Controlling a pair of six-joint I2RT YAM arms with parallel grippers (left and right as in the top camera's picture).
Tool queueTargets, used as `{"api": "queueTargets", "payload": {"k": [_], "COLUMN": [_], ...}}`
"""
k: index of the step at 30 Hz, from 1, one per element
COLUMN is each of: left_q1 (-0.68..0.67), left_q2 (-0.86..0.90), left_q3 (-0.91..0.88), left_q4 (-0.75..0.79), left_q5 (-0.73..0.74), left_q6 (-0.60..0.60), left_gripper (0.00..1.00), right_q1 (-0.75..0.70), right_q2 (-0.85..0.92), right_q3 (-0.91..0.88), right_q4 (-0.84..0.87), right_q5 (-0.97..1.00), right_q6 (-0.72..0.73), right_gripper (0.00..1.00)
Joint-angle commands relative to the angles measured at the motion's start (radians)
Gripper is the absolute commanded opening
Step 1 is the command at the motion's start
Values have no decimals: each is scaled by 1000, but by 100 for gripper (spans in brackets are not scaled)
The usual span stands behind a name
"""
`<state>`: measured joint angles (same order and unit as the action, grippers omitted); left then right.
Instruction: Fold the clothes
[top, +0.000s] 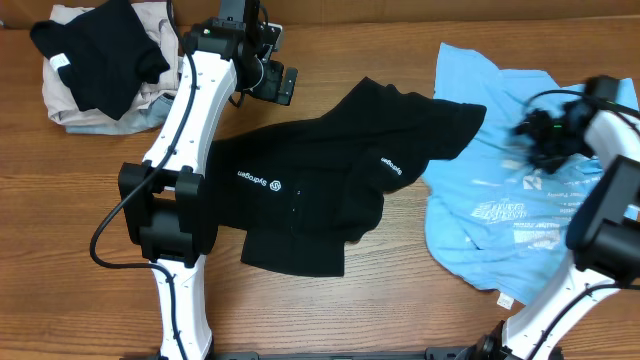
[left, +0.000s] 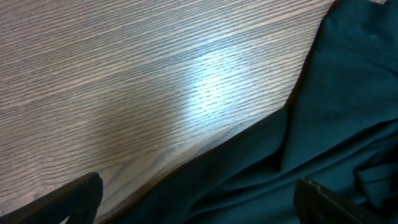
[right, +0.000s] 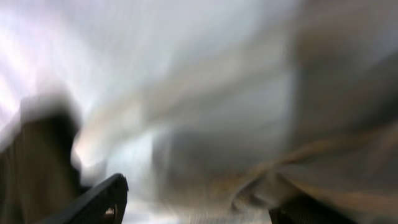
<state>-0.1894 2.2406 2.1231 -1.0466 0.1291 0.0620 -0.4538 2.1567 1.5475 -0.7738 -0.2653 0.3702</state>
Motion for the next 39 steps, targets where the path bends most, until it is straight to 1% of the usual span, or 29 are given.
{"api": "queueTargets", "payload": {"k": [1, 5, 8, 9, 11, 15, 19, 20, 23, 25, 29, 33, 34, 37, 39], "left_q1": [0, 0, 0, 0, 0, 0, 0, 0, 0, -2, -8, -8, -10, -38, -99], "left_q2": [-4, -4, -4, -4, -4, -4, -4, -4, -23, -61, -135, -227, -252, -265, -265], "left_q3": [21, 21, 21, 21, 21, 21, 21, 21, 23, 23, 23, 23, 23, 23, -4], "left_q4": [3, -5, -8, -8, -7, -8, -27, -35, -84, -126, -189, -285, -330, -399, -435], "left_q5": [-6, -6, -8, -10, -10, -10, -9, -8, -6, -5, -7, -10, -8, -5, -5], "left_q6": [20, 20, 21, 21, 21, 21, 13, -15, -101, -146, -156, -156, -156, -155, -134], "left_gripper": [100, 100, 100, 100, 100, 100, 100, 100, 100, 100, 100, 100, 100, 100, 100], "right_q1": [-192, -304, -378, -399, -425, -414, -344, -325, -243, -158, -47, 75, 127, 193, 219], "right_q2": [89, 89, 89, 89, 89, 78, 24, 10, -40, -88, -127, -141, -141, -141, -141], "right_q3": [-56, -51, -24, -5, 50, 196, 310, 324, 371, 378, 378, 378, 377, 371, 367], "right_q4": [100, 220, 245, 242, 198, 74, -45, -62, -159, -234, -312, -383, -406, -415, -437], "right_q5": [241, 243, 240, 217, 171, -4, -89, -95, -104, -106, -125, -147, -143, -82, -26], "right_q6": [53, 49, 43, 19, 15, -34, -59, -74, -133, -139, -139, -143, -166, -164, -161], "right_gripper": [79, 79, 79, 79, 83, 90, 98, 100, 100, 100, 100, 100, 100, 100, 100]}}
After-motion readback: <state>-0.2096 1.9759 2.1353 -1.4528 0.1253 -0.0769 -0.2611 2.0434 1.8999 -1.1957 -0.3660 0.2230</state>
